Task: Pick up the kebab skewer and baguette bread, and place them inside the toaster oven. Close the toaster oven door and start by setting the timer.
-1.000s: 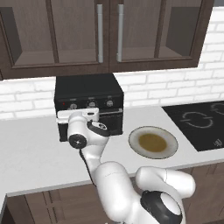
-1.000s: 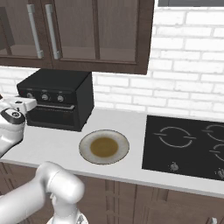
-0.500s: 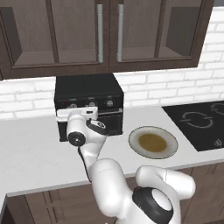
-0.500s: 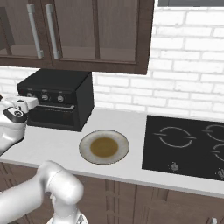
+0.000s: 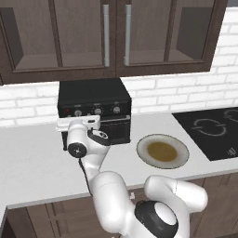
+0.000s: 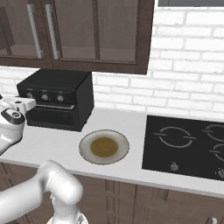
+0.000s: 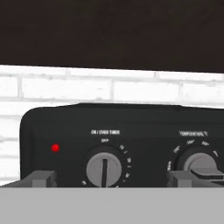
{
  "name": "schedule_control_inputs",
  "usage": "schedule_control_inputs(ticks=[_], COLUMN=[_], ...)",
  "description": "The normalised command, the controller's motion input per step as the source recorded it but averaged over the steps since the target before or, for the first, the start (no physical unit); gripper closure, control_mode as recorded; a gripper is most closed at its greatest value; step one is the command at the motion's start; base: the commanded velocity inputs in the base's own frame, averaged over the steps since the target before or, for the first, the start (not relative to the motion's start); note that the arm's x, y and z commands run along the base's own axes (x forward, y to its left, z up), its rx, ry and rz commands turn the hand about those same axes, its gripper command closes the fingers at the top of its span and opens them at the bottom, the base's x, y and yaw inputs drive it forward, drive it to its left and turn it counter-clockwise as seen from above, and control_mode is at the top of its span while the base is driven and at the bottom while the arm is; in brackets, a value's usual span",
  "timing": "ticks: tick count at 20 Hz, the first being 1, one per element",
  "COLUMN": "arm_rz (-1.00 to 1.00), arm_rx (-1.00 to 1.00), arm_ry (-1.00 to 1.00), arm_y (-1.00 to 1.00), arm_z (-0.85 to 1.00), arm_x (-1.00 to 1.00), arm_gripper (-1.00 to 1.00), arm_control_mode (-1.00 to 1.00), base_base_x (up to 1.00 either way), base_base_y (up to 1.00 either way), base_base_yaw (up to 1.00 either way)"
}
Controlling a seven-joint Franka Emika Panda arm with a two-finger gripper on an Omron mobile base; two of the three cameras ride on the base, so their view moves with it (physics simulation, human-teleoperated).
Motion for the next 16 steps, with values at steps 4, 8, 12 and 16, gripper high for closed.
schedule_control_inputs(ticks=[4,8,12,16], arm_rz=[0.0,0.0,0.0,0.0], arm_rx=[0.0,0.0,0.0,0.0], arm_ry=[0.0,-0.01,-0.01,-0.02], arm_y=[0.0,0.0,0.0,0.0], arm_z=[0.0,0.0,0.0,0.0], arm_x=[0.11,0.05,0.04,0.02], arm_gripper=[-1.0,-1.0,-1.0,-1.0], arm_control_mode=[-1.0,-1.0,-1.0,-1.0], base_base_x=[0.0,0.0,0.0,0.0], base_base_y=[0.0,0.0,0.0,0.0], base_base_yaw=[0.0,0.0,0.0,0.0])
